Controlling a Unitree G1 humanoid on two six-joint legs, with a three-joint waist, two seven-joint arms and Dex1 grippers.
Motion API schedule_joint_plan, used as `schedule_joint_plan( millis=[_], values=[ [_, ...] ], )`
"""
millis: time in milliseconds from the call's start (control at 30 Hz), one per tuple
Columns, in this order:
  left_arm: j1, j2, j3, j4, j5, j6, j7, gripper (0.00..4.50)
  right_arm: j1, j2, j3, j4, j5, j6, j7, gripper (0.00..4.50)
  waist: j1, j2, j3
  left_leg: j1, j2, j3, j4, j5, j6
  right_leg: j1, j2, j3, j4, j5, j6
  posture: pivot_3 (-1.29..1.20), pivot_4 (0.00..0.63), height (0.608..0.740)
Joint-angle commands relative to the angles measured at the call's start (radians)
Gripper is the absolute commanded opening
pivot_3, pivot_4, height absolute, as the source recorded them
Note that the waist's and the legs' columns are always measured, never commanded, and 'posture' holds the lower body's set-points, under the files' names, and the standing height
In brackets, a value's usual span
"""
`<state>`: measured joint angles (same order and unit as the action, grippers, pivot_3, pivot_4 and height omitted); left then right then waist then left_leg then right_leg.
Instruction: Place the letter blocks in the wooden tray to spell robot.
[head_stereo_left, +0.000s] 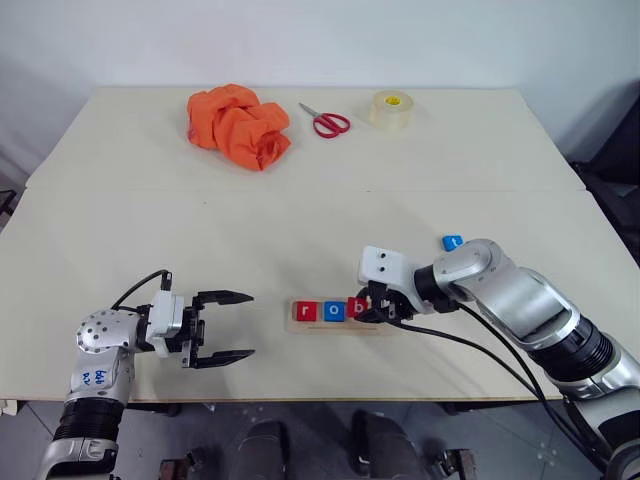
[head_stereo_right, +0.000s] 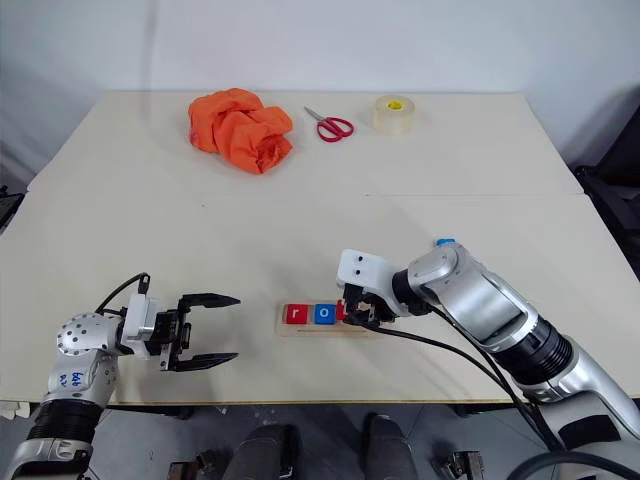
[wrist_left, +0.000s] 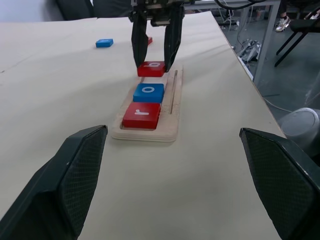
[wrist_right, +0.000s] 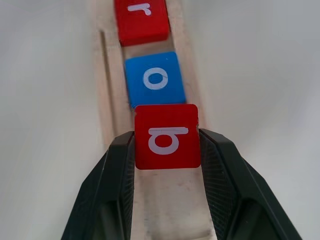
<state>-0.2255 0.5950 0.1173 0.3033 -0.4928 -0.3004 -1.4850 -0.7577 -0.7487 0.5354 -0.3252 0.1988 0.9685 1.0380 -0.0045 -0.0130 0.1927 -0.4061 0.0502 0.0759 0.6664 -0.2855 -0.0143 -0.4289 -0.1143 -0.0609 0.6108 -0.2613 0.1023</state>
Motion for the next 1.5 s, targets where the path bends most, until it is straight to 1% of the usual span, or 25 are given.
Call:
schedule_joint_plan(
  millis=[33,167,233,300,467,633,733,833,1033,1200,1500],
  values=[
    [0.010,-0.001,0.017,-0.034,-0.018,-0.005,0.009,4.50,-0.009,-0.003,0.005,0.000,-0.017,-0.028,0.006,1.47,0.000,0.000,0.000,0.000,0.000,0.000,0.000,0.000,0.000,0.000,0.000,0.000,0.000,0.000,0.000,0.00,0.150,0.740],
    [0.013,-0.001,0.018,-0.037,-0.017,-0.005,0.015,4.50,-0.005,-0.006,0.008,-0.013,-0.009,-0.030,0.027,1.47,0.000,0.000,0.000,0.000,0.000,0.000,0.000,0.000,0.000,0.000,0.000,0.000,0.000,0.000,0.000,0.00,0.150,0.740],
    [0.013,-0.001,0.017,-0.037,-0.017,-0.005,0.017,4.50,-0.004,-0.008,0.008,-0.027,-0.003,-0.027,0.039,2.19,0.000,0.000,0.000,0.000,0.000,0.000,0.000,0.000,0.000,0.000,0.000,0.000,0.000,0.000,0.000,0.00,0.150,0.740],
    [0.010,-0.003,0.016,-0.036,-0.015,-0.006,0.020,4.50,-0.005,-0.006,0.007,-0.034,-0.002,-0.022,0.043,2.74,0.000,0.000,0.000,0.000,0.000,0.000,0.000,0.000,0.000,0.000,0.000,0.000,0.000,0.000,0.000,0.00,0.150,0.740],
    [-0.001,-0.010,0.011,-0.026,-0.012,-0.008,0.024,4.50,-0.008,-0.001,-0.002,-0.037,-0.004,-0.016,0.045,4.44,0.000,0.000,0.000,0.000,0.000,0.000,0.000,0.000,0.000,0.000,0.000,0.000,0.000,0.000,0.000,0.00,0.150,0.740],
    [-0.011,-0.014,0.009,-0.015,-0.008,-0.011,0.023,4.50,-0.003,-0.018,-0.025,-0.049,0.005,-0.019,0.052,4.48,0.000,0.000,0.000,0.000,0.000,0.000,0.000,0.000,0.000,0.000,0.000,0.000,0.000,0.000,0.000,0.00,0.150,0.740],
    [-0.019,-0.022,0.005,-0.004,-0.003,-0.014,0.025,4.50,0.045,-0.059,-0.088,-0.071,0.031,-0.057,0.068,4.48,0.002,0.000,0.000,0.000,0.000,0.000,0.000,0.000,0.000,0.000,0.000,0.000,0.000,0.000,0.000,0.00,0.150,0.740],
    [-0.025,-0.029,0.002,0.002,0.001,-0.016,0.023,4.50,0.096,-0.109,-0.137,-0.075,0.050,-0.089,0.090,3.88,0.004,0.000,0.000,0.000,-0.001,0.000,0.000,0.000,0.000,0.000,0.000,0.000,-0.001,0.000,0.000,0.00,0.150,0.740],
    [-0.040,-0.037,-0.003,0.018,0.005,-0.019,0.020,4.50,0.113,-0.118,-0.138,-0.021,0.022,-0.130,0.078,1.75,-0.002,0.000,0.000,0.000,0.001,0.000,0.000,0.000,0.000,0.000,0.001,0.000,0.000,0.000,0.000,0.00,0.150,0.740],
    [-0.042,-0.040,-0.005,0.020,0.006,-0.021,0.019,4.50,0.105,-0.085,-0.115,0.031,-0.004,-0.159,0.060,0.02,0.000,0.000,0.000,0.000,0.000,0.000,0.000,0.000,0.000,0.000,0.001,0.000,0.000,0.000,0.000,0.00,0.150,0.740],
    [-0.015,-0.033,0.001,-0.013,0.003,-0.014,0.031,4.50,0.102,-0.026,-0.084,0.062,-0.023,-0.178,0.062,0.02,0.000,0.000,0.000,0.000,0.000,0.000,0.000,0.000,0.000,0.000,0.001,0.000,0.000,0.000,0.000,0.00,0.150,0.740]
  ],
)
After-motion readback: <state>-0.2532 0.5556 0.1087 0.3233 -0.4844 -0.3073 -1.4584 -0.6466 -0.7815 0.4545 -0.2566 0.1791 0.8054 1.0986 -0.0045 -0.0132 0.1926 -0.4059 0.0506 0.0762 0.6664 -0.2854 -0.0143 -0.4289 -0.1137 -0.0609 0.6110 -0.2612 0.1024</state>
